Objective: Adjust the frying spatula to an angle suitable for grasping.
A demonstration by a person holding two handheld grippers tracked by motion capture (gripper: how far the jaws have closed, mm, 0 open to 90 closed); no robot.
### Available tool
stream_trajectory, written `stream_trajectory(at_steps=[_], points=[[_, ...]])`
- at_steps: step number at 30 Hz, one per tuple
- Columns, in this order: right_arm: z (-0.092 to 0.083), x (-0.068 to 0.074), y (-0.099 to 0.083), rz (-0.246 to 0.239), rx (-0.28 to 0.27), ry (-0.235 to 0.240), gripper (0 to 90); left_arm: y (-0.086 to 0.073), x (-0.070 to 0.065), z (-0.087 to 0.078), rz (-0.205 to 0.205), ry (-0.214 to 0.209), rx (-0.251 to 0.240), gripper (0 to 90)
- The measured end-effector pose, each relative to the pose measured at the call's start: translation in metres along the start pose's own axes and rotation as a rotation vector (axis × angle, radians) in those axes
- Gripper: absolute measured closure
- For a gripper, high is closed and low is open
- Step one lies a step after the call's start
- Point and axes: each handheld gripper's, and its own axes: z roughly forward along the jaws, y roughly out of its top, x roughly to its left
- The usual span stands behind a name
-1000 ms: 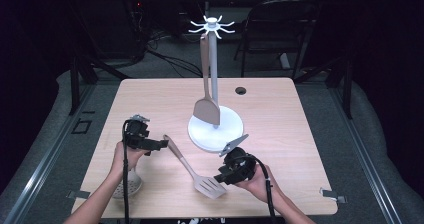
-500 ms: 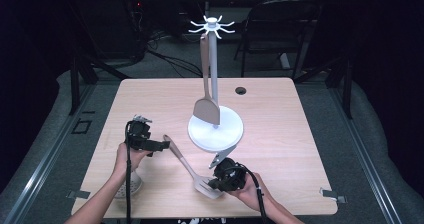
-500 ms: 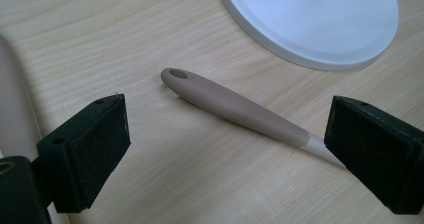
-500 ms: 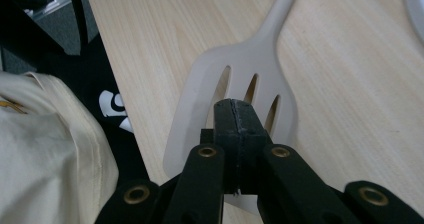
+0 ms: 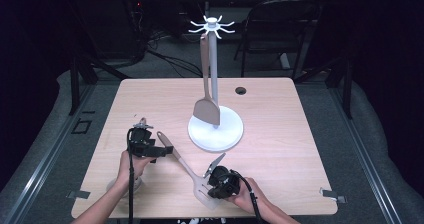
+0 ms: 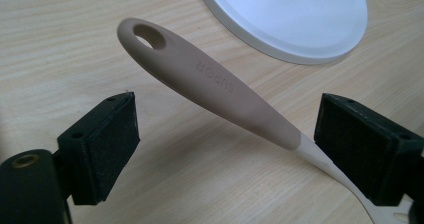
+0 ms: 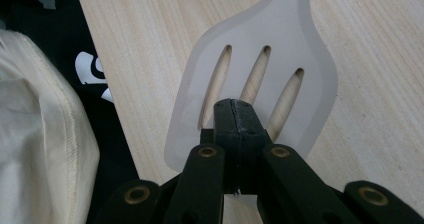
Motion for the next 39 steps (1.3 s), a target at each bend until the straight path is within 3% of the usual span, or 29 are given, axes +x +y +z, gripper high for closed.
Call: stream_trajectory(at_steps=[9, 15, 18, 23, 24, 26, 28, 32, 39], points=[[0.000, -0.001, 0.000, -0.012, 0.001, 0.008, 90.0, 0.002, -0.001, 0.015, -0.019, -0.025, -0.018, 21.1], [0.000, -0.001, 0.000, -0.005, 0.001, 0.015, 90.0, 0.001, 0.005, 0.019, -0.080, -0.049, -0.048, 31.4], [0.000, -0.002, 0.000, -0.010, 0.000, 0.018, 90.0, -0.001, 0.010, 0.019, -0.098, -0.058, -0.059, 41.4], [0.000, -0.002, 0.000, -0.013, 0.002, 0.018, 89.7, -0.001, 0.010, 0.018, -0.122, -0.075, -0.083, 45.1], [-0.002, -0.003, 0.001, -0.024, 0.017, 0.013, 85.3, -0.001, 0.010, 0.017, -0.121, -0.076, -0.087, 45.6], [-0.002, -0.004, 0.000, -0.005, 0.002, 0.056, 78.1, -0.001, 0.008, 0.016, -0.123, -0.077, -0.096, 46.5], [-0.004, -0.004, 0.001, -0.012, 0.003, 0.021, 75.6, 0.000, 0.005, 0.013, -0.099, -0.067, -0.105, 46.8], [-0.009, -0.009, 0.001, 0.013, -0.041, 0.013, 71.4, 0.002, -0.002, 0.008, -0.073, -0.057, -0.128, 47.6], [-0.011, -0.017, 0.017, 0.051, -0.107, -0.046, 64.3, 0.003, -0.010, 0.002, -0.045, -0.039, -0.148, 48.6]])
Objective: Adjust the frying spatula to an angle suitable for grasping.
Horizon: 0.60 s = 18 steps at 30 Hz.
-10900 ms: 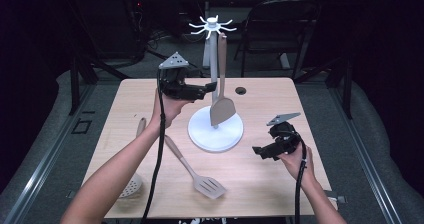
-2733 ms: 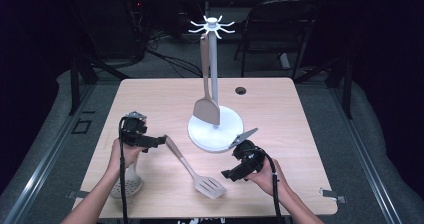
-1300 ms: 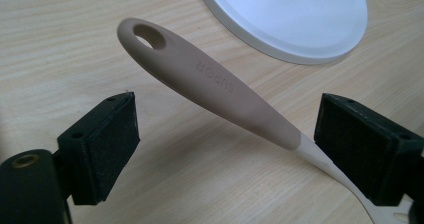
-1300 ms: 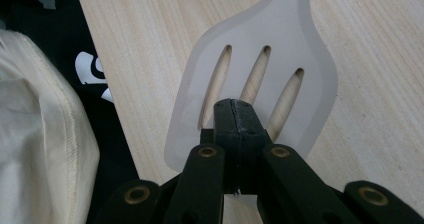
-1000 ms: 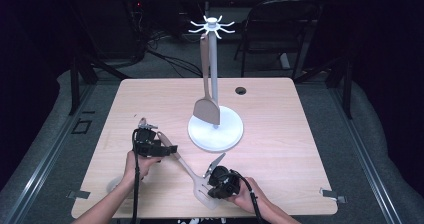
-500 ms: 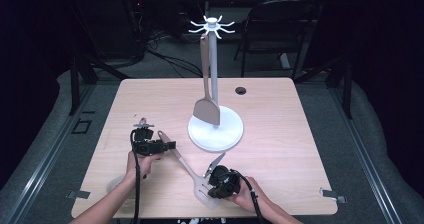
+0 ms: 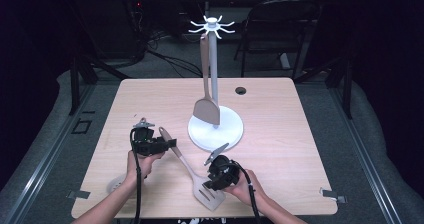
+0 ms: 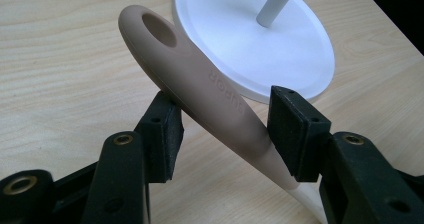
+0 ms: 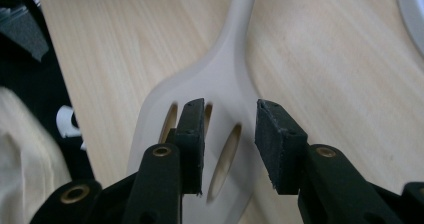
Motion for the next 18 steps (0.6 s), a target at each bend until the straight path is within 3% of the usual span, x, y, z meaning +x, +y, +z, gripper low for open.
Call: stream_trajectory(at_steps=[6, 13, 18], points=[[0.013, -0.001, 0.018, 0.003, -0.053, -0.008, 63.8, 0.001, -0.006, -0.004, 0.011, 0.003, -0.028, 49.7], [0.018, -0.003, 0.031, 0.010, -0.121, 0.021, 64.2, 0.002, -0.012, -0.009, 0.026, 0.002, -0.053, 50.7], [0.023, -0.007, 0.036, 0.028, -0.116, 0.026, 64.8, 0.003, -0.015, -0.012, 0.031, -0.008, -0.065, 51.6]])
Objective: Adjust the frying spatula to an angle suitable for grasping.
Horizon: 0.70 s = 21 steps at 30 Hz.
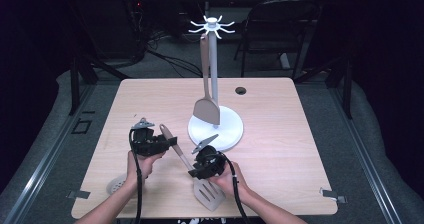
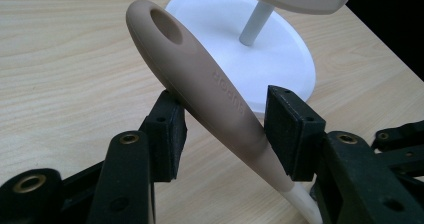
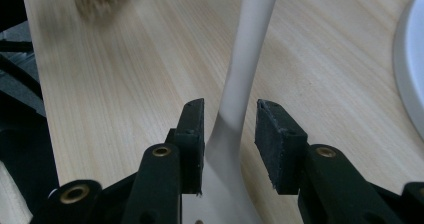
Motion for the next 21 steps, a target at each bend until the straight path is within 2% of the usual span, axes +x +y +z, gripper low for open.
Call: stream_trajectory(at_steps=[2, 3, 6, 9, 10, 16, 21], points=[[0.004, -0.001, 0.000, 0.006, 0.001, 0.008, 66.5, 0.001, -0.001, -0.001, 0.007, -0.004, -0.005, 51.9], [0.005, -0.002, 0.000, 0.005, -0.003, 0.017, 70.8, 0.001, -0.002, -0.002, 0.009, -0.006, -0.007, 52.0], [0.004, -0.002, 0.000, 0.004, -0.009, 0.011, 74.7, 0.001, -0.003, -0.004, 0.012, -0.022, -0.019, 52.1], [0.003, -0.002, -0.001, 0.016, -0.034, 0.013, 75.6, 0.000, -0.005, -0.006, 0.018, -0.027, -0.031, 52.4], [0.002, -0.002, 0.000, 0.015, -0.026, 0.012, 75.9, 0.000, -0.006, -0.007, 0.018, -0.035, -0.039, 52.7], [-0.005, -0.004, 0.001, 0.046, -0.057, 0.013, 77.2, -0.002, -0.015, -0.008, 0.048, -0.080, -0.062, 55.7], [-0.011, -0.005, 0.002, 0.052, -0.076, 0.011, 77.4, -0.004, -0.023, -0.005, 0.073, -0.111, -0.060, 58.5]])
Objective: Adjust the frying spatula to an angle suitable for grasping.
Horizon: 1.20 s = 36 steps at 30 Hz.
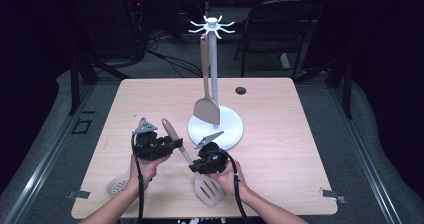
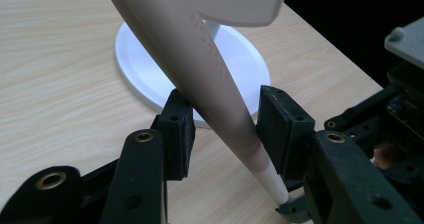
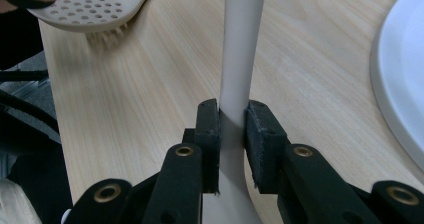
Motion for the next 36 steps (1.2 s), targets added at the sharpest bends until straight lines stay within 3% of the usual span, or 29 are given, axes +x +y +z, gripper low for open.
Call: stream_trajectory(at_steps=[14, 16, 22, 30, 36], points=[[-0.012, -0.001, 0.005, -0.001, -0.039, -0.019, 77.8, -0.003, -0.012, 0.008, 0.033, -0.090, 0.006, 65.5], [-0.013, -0.001, 0.006, -0.005, -0.043, -0.020, 77.8, -0.004, -0.014, 0.010, 0.041, -0.088, 0.010, 67.1], [-0.016, -0.002, 0.007, -0.005, -0.049, -0.019, 77.6, -0.004, -0.008, 0.011, -0.038, -0.159, -0.016, 72.0], [-0.021, -0.001, 0.007, -0.013, -0.058, -0.025, 76.0, -0.002, -0.009, 0.011, -0.072, -0.217, -0.037, 75.0], [-0.029, 0.003, 0.006, -0.041, -0.029, -0.016, 66.5, 0.000, -0.007, 0.010, -0.089, -0.281, -0.046, 76.8]])
